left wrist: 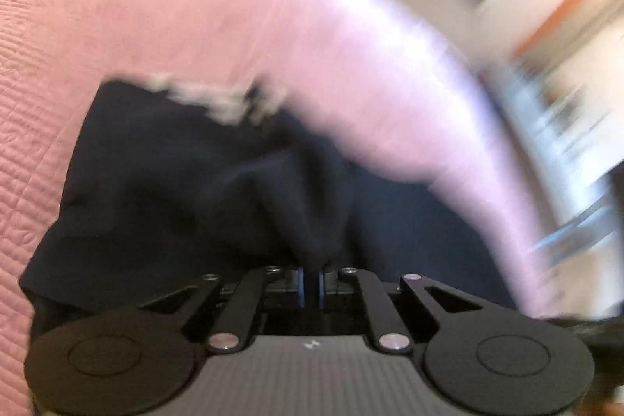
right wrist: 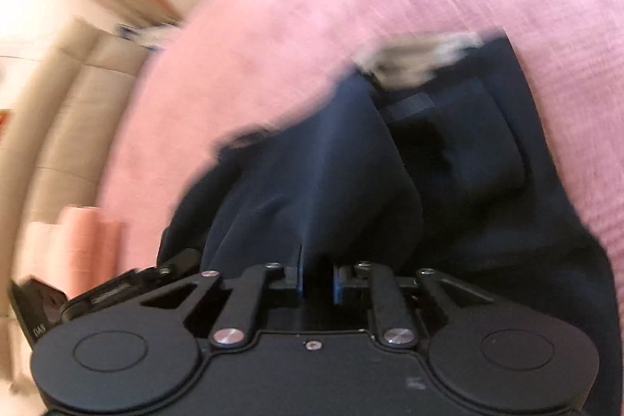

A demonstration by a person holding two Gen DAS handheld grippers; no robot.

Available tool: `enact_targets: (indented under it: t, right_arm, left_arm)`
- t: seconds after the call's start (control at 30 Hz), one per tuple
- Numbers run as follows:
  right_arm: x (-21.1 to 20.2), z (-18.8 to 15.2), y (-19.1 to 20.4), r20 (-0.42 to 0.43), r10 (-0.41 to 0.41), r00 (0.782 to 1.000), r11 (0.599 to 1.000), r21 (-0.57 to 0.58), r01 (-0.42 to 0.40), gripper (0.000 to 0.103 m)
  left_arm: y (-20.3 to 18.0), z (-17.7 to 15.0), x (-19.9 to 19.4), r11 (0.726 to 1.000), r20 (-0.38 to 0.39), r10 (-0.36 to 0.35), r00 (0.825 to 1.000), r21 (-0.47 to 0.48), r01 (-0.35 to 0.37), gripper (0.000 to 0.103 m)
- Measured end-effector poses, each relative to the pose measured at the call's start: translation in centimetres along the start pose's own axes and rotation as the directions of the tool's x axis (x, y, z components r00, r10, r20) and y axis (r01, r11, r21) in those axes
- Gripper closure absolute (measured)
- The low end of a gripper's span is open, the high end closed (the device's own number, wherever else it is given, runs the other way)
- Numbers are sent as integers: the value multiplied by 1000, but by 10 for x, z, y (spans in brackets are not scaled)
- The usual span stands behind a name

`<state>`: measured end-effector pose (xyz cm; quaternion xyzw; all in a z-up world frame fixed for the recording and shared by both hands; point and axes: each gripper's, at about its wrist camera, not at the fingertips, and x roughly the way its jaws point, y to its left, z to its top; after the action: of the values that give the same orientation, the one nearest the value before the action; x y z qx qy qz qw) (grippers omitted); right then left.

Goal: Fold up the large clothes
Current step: 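Lay the folded hem onto the jacket and open both grippers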

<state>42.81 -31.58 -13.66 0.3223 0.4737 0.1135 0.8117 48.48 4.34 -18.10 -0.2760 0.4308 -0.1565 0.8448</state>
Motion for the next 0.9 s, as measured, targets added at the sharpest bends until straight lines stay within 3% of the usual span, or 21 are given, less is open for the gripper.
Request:
enact_targets:
  t: [0.07, 0.17, 0.2, 0.27, 0.3, 0.37, 0.43, 0.53, 0.63, 0.7, 0.77, 0.83, 0.9]
  right_arm:
    - [-31, 4, 2, 60, 69, 996, 997, -38, -67, 85]
    - [-42, 4, -14, 20, 83, 996, 996, -38, -82, 86]
    - [-35, 0, -24, -18, 65, 998, 998, -14, -65, 85]
    - [-9, -18, -47, -146, -57, 988, 998, 9, 58, 83]
    - [6, -27, -60, -220, -126, 967, 991, 12, 132, 75]
    - [25, -42, -82, -368, -228, 902, 964, 44, 262, 73]
    - [11, -43, -83, -338, -218, 916, 966, 62, 252, 74]
    - [-14, -23, -48, -214, -246, 945, 969, -74, 236, 73]
    - [-14, -6, -9, -98, -206, 974, 964, -194, 184, 59]
    - [1, -2, 12, -38, -188, 981, 946, -276, 170, 58]
    - [25, -8, 32, 11, -243, 970, 882, -413, 226, 57]
    - [49, -24, 36, 41, -336, 941, 791, -530, 305, 57]
    - [68, -41, 25, 22, -427, 904, 722, -593, 356, 61]
  left_arm:
    - [12, 1, -40, 989, 72, -138, 988, -51, 142, 97]
    - [33, -9, -63, 969, 47, -220, 974, -108, 224, 97]
    - [37, -15, -60, 974, 18, -197, 980, -112, 197, 97]
    - [45, -35, -45, 995, -75, -69, 995, -73, 64, 97]
    - [50, -44, -35, 999, -112, -4, 994, -48, -1, 97]
    - [60, -59, -20, 994, -186, 99, 978, -18, -104, 97]
    - [63, -61, -25, 989, -180, 149, 972, 15, -149, 97]
    - [43, -46, -45, 987, -124, 147, 981, 89, -136, 97]
    - [8, -24, -47, 986, -84, 26, 996, 166, -12, 93]
    - [-19, -17, -30, 977, -73, -55, 996, 203, 69, 90]
    - [-33, -21, -3, 971, -107, -118, 987, 195, 137, 89]
    - [-41, -31, 29, 962, -166, -162, 973, 194, 193, 89]
    - [-41, -51, 60, 964, -257, -91, 962, 219, 149, 98]
